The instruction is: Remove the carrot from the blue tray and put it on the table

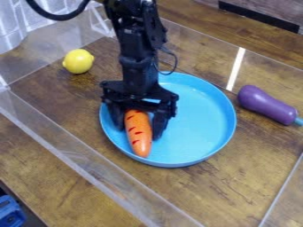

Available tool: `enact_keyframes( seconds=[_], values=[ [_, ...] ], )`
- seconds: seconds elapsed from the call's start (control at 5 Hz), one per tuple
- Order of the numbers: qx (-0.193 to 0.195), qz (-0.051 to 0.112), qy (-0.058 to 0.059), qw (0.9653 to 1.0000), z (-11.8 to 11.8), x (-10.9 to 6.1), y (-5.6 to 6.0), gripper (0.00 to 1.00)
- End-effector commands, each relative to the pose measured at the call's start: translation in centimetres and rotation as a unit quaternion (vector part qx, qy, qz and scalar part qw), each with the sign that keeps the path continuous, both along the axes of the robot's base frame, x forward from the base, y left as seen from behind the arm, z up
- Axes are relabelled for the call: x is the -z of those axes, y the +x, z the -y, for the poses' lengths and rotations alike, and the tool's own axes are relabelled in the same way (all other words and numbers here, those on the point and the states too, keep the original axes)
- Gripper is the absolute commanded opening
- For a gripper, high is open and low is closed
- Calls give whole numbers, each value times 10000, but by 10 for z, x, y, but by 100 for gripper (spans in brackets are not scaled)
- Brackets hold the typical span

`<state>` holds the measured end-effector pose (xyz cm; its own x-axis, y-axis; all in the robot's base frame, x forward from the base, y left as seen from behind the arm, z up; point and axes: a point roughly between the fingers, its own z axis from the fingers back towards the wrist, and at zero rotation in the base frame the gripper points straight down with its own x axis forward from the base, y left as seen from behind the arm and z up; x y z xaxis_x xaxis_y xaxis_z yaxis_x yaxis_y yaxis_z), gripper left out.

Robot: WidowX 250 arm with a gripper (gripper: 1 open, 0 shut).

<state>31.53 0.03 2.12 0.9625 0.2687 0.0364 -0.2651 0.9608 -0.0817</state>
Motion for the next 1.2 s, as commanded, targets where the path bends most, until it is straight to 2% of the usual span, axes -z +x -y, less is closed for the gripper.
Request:
enact_keyframes(
  seconds=[0.0, 0.2, 0.8, 1.0],
  values=[
    [-102, 113, 6, 9999, -4, -9, 18, 100],
    [-76, 92, 36, 9999, -9, -5, 18, 0],
    [290, 332, -1, 9990, -13, -62, 26, 0],
    [485, 461, 10, 9978, -21, -91, 23, 0]
  ],
)
